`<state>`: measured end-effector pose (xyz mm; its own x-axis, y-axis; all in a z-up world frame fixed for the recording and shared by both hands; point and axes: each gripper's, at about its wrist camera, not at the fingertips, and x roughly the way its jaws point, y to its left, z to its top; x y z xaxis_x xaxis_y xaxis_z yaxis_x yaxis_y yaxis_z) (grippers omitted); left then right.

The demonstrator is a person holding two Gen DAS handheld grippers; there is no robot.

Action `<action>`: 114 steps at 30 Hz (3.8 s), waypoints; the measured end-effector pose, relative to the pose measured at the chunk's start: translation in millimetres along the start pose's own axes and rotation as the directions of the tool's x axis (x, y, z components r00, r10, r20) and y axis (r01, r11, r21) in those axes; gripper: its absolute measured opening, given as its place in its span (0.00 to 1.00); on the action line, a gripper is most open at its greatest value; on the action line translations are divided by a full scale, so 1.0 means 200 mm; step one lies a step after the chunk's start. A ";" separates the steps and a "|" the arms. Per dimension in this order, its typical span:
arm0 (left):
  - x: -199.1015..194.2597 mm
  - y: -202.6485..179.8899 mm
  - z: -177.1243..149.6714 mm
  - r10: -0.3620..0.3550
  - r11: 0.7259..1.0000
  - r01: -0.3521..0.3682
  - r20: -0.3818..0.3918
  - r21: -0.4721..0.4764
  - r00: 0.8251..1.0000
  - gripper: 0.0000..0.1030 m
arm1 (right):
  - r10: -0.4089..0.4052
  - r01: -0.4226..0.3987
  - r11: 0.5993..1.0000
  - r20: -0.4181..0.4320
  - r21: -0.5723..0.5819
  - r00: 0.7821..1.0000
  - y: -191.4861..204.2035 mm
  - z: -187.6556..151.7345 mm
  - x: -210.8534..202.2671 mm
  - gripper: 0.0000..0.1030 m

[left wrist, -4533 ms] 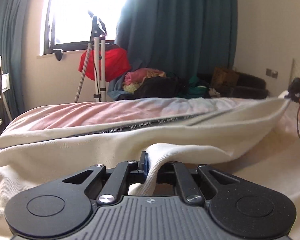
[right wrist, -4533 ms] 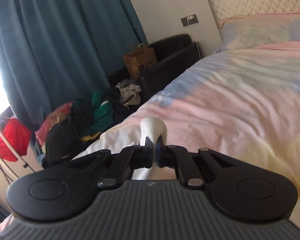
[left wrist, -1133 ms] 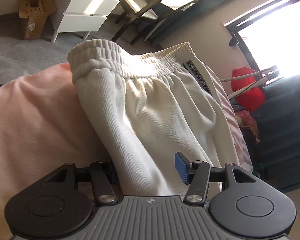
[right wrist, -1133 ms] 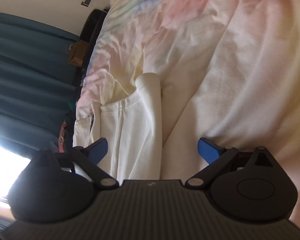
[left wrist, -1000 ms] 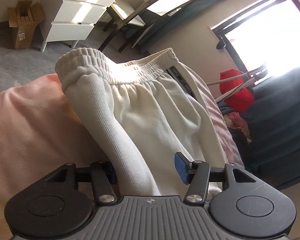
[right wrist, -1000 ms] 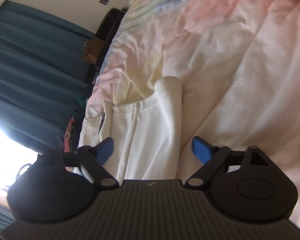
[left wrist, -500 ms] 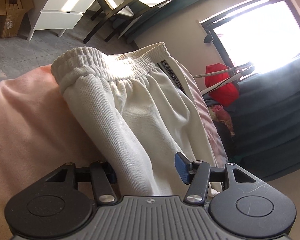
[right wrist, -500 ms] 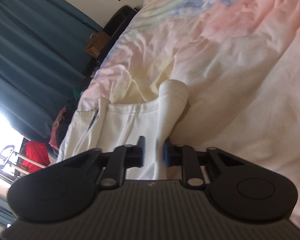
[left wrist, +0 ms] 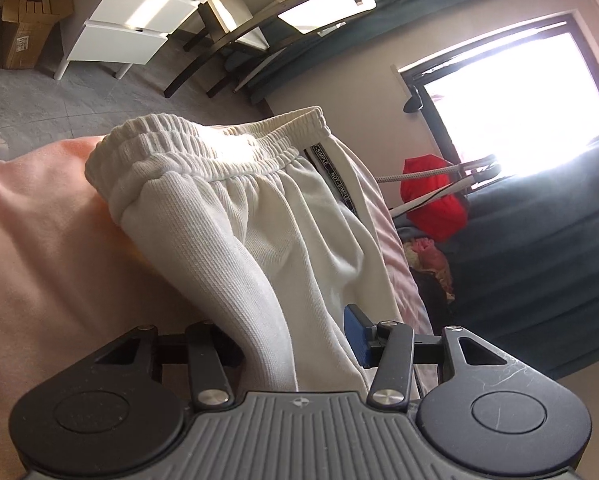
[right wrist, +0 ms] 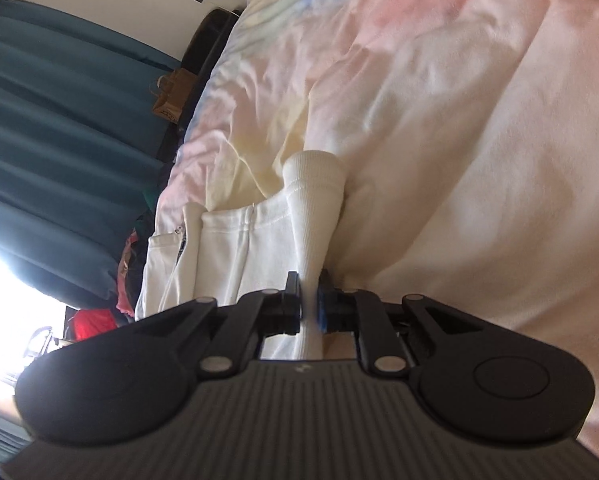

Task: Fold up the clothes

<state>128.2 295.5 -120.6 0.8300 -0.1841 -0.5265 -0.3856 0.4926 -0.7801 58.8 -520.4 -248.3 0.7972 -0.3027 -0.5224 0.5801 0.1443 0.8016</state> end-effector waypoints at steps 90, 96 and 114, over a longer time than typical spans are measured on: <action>0.76 -0.31 0.27 0.234 0.970 -0.238 0.086 0.039 0.968 0.65 | 0.076 -0.127 0.942 -0.170 -0.310 0.983 0.77 -0.14 0.85 0.78; 0.77 -0.41 0.39 0.263 0.961 -0.275 0.175 0.043 0.949 0.19 | 0.032 -0.022 0.920 0.020 -0.391 0.999 0.84 -0.18 0.94 0.12; -0.14 -0.24 0.54 0.129 0.984 -0.139 0.094 0.108 0.987 0.16 | 0.097 -0.080 0.974 0.073 -0.212 0.993 0.50 -0.10 0.01 0.09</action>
<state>167.4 369.0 -30.8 0.8074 -0.0377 -0.5888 -0.4518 0.6023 -0.6581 122.5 -487.6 -174.8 0.8356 -0.3552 -0.4192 0.5367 0.3648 0.7609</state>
